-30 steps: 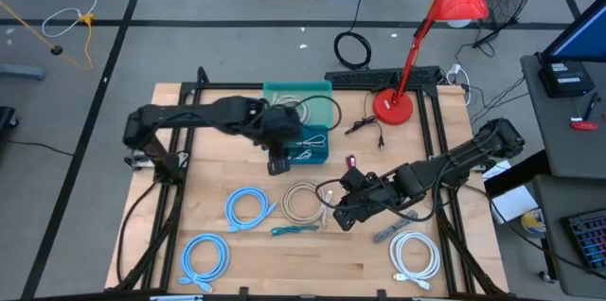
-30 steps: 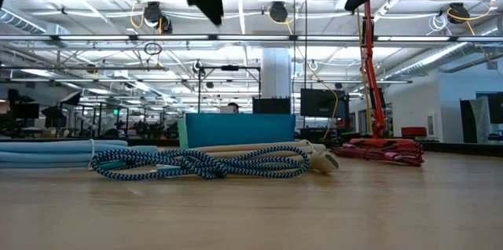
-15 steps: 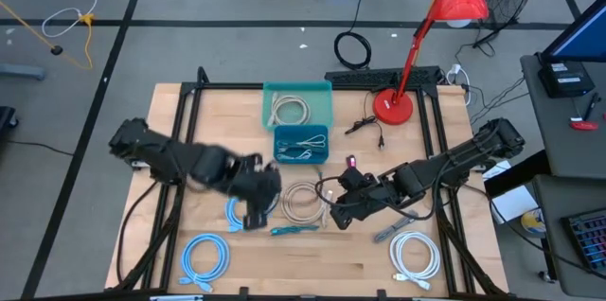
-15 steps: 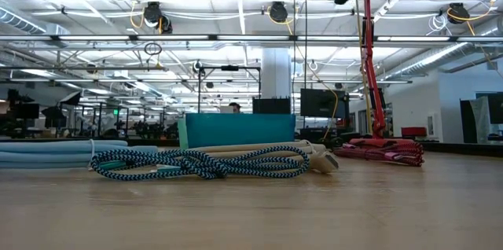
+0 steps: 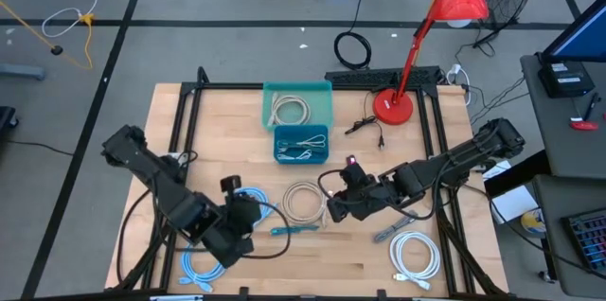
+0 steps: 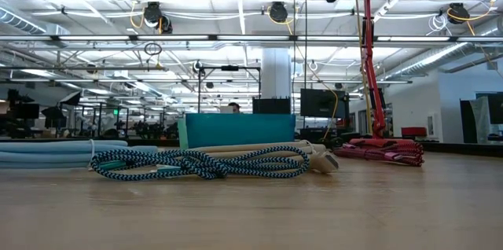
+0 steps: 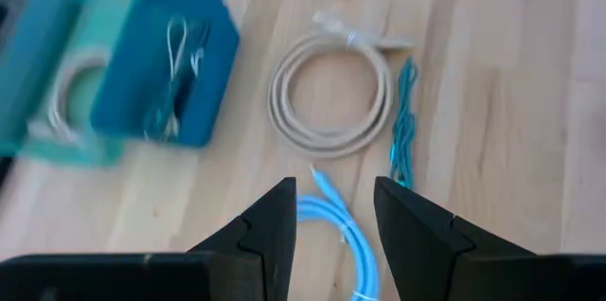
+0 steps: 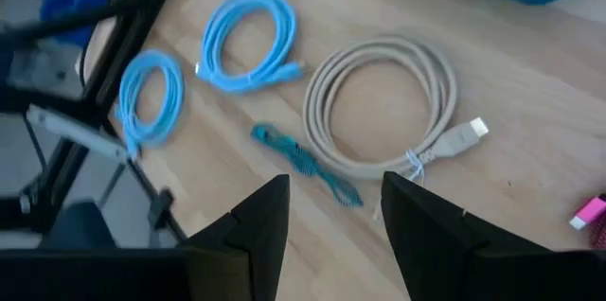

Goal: Pick & Place USB Port
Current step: Put the brown display cable into the green bin

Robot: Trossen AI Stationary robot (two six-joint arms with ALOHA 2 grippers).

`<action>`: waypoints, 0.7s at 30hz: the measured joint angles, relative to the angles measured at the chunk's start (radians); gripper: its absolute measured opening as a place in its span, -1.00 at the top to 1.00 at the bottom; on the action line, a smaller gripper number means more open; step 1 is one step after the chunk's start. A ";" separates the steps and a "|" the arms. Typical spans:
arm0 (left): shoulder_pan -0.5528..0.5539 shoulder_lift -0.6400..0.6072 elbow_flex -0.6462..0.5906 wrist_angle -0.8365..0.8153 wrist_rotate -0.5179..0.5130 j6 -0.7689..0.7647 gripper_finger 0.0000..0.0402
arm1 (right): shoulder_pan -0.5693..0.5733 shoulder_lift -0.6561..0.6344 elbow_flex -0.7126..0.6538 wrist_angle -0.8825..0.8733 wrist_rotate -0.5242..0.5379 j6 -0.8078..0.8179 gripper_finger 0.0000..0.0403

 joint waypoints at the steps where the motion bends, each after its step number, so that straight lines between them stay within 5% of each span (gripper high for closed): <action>1: -0.005 0.000 -0.023 0.000 0.001 -0.048 0.27 | 0.001 0.000 -0.006 0.007 0.005 0.018 0.20; 12: 0.009 0.000 -0.159 0.019 0.053 -0.563 0.27 | 0.002 0.000 -0.133 0.272 0.001 0.048 0.20; 16: 0.080 0.000 -0.159 0.138 0.078 -0.587 0.27 | 0.002 0.000 -0.200 0.443 -0.015 0.027 0.20; 21: 0.225 0.019 -0.158 0.338 0.208 -0.434 0.27 | 0.002 0.001 -0.250 0.574 -0.108 -0.021 0.20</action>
